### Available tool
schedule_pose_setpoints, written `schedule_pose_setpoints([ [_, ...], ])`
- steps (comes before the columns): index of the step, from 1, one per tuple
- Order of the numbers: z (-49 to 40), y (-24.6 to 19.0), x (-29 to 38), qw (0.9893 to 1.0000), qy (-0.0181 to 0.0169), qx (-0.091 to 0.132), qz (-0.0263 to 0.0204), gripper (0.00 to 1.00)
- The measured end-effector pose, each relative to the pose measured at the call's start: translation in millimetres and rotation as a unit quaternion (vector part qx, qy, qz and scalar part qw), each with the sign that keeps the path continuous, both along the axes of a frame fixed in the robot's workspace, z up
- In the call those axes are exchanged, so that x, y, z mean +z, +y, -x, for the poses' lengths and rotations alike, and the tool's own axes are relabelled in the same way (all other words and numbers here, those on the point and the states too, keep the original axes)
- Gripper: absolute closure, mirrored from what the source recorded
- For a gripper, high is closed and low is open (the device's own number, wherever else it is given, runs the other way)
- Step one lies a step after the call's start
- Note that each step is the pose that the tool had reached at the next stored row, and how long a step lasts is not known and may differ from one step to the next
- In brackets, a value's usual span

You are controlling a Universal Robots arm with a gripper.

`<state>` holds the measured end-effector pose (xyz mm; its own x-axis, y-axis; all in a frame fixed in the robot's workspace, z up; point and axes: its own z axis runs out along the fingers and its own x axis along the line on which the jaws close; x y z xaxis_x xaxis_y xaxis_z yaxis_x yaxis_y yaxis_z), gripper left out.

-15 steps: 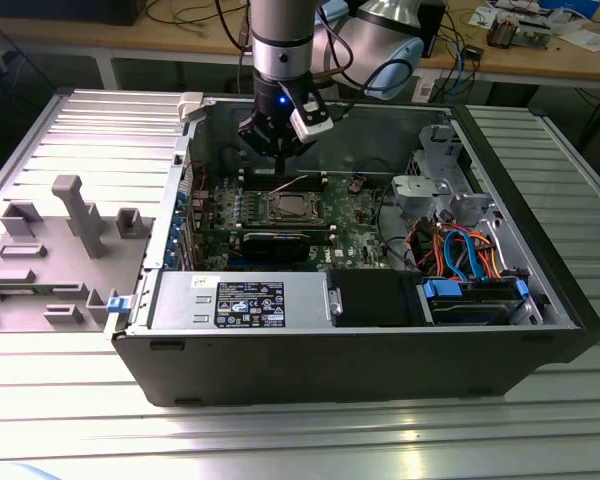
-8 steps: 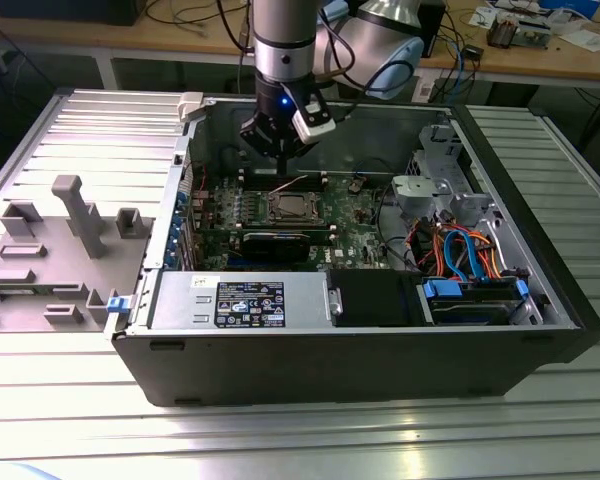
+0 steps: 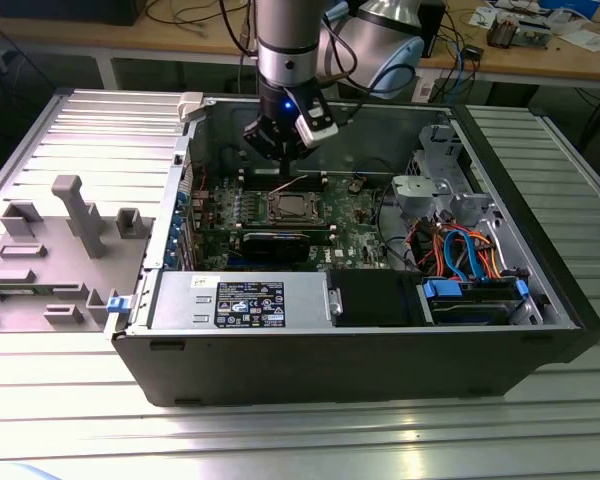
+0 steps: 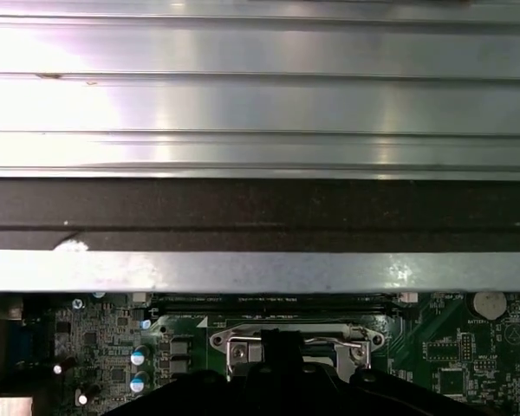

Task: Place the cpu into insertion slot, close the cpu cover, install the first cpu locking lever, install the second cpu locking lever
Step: 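Install the first cpu locking lever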

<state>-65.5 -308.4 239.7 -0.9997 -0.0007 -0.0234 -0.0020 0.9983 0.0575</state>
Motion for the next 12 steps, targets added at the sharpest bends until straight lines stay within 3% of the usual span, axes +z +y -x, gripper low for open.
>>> schedule_pose_setpoints([
  [12,-5.5,1.0,-7.4,1.0,0.0,-0.003,-0.0004,0.89],
])
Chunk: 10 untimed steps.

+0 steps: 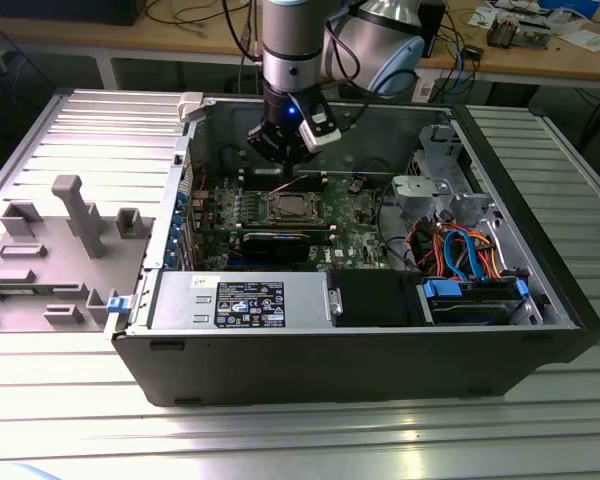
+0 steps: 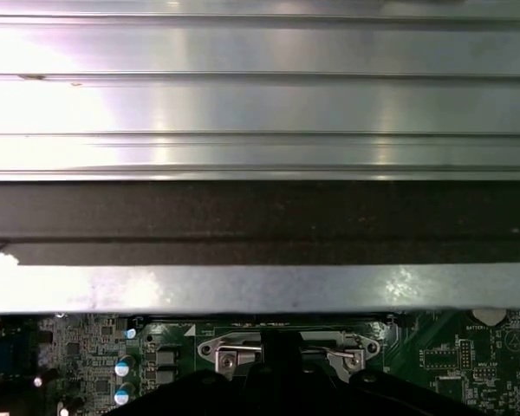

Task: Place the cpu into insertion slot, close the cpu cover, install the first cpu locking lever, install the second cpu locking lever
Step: 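Install the first cpu locking lever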

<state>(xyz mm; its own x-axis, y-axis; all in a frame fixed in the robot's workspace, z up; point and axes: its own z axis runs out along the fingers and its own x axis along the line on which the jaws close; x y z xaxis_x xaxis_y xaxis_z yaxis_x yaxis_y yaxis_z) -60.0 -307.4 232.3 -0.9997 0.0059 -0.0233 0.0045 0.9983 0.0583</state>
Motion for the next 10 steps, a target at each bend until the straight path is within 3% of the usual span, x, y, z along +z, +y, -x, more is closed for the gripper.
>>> schedule_pose_setpoints([
  [10,-4.3,1.2,-1.4,1.0,-0.0001,0.0,-0.0001,0.89],
])
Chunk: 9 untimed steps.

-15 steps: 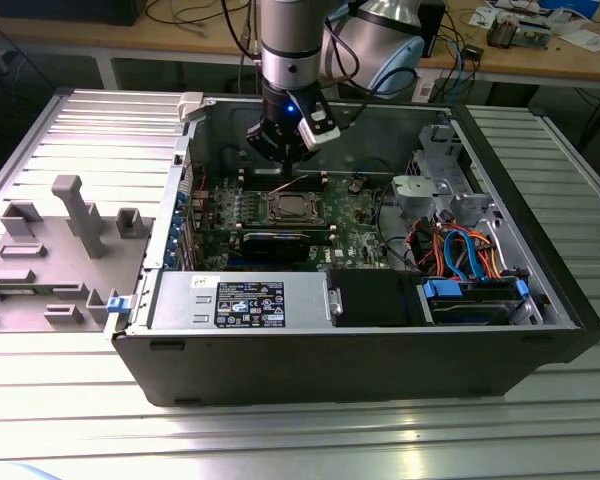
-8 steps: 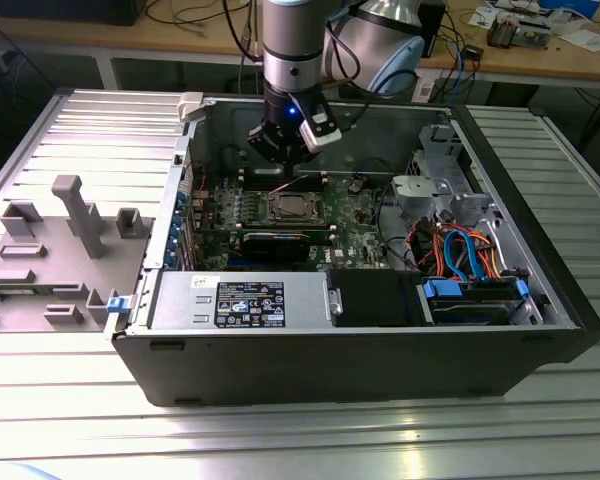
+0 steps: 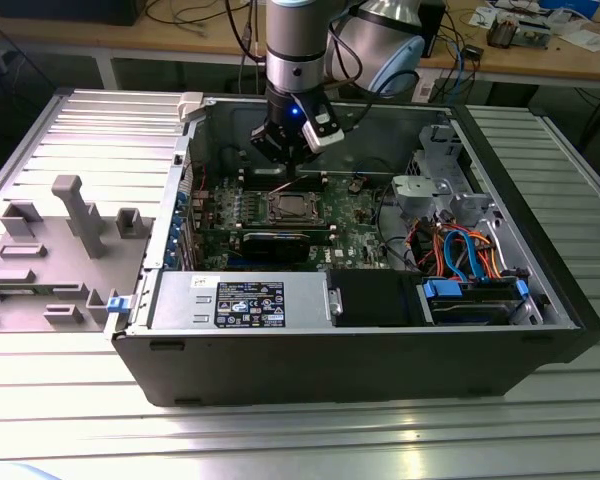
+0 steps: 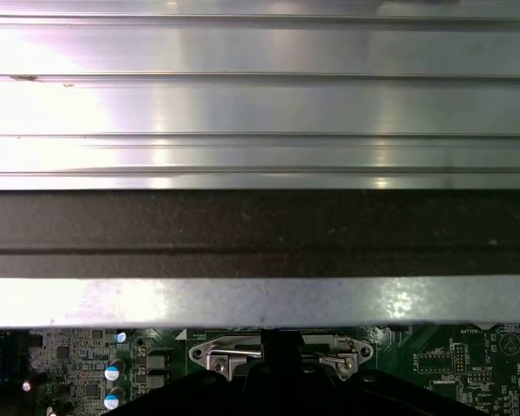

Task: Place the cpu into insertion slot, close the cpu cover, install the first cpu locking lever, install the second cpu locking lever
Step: 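Install the first cpu locking lever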

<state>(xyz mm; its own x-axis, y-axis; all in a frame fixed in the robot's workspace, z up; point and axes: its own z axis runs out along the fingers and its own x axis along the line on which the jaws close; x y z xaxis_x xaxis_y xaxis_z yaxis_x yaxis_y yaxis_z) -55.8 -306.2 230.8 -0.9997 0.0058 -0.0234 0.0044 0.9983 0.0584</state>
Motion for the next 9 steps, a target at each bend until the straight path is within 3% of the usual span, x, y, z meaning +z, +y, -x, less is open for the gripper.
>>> schedule_pose_setpoints([
  [9,-0.3,0.0,-0.1,1.0,0.0,0.0,-0.0002,0.89],
])
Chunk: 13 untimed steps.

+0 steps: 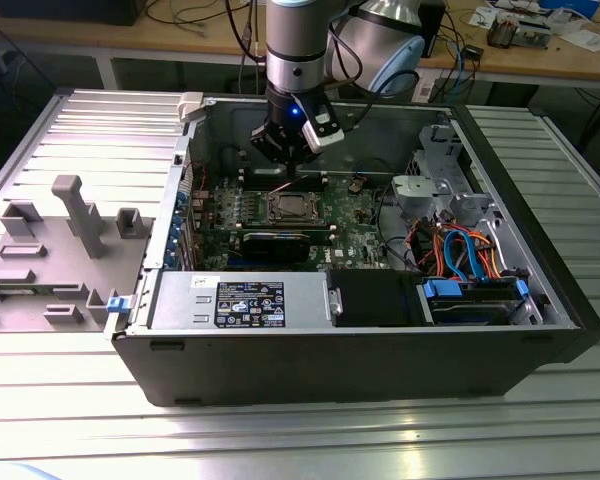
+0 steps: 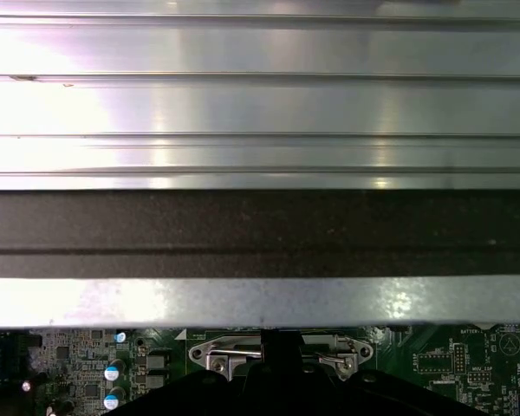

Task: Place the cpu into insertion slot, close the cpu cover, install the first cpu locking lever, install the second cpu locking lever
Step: 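Install the first cpu locking lever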

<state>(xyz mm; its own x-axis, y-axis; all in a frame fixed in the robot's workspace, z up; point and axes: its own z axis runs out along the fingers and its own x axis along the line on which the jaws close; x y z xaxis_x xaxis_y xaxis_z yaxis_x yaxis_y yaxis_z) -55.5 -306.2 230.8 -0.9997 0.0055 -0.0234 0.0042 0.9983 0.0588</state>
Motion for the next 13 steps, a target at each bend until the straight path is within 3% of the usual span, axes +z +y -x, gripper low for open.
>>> schedule_pose_setpoints([
  [13,-7.3,0.1,-5.5,1.0,0.0,0.006,-0.0022,0.89],
])
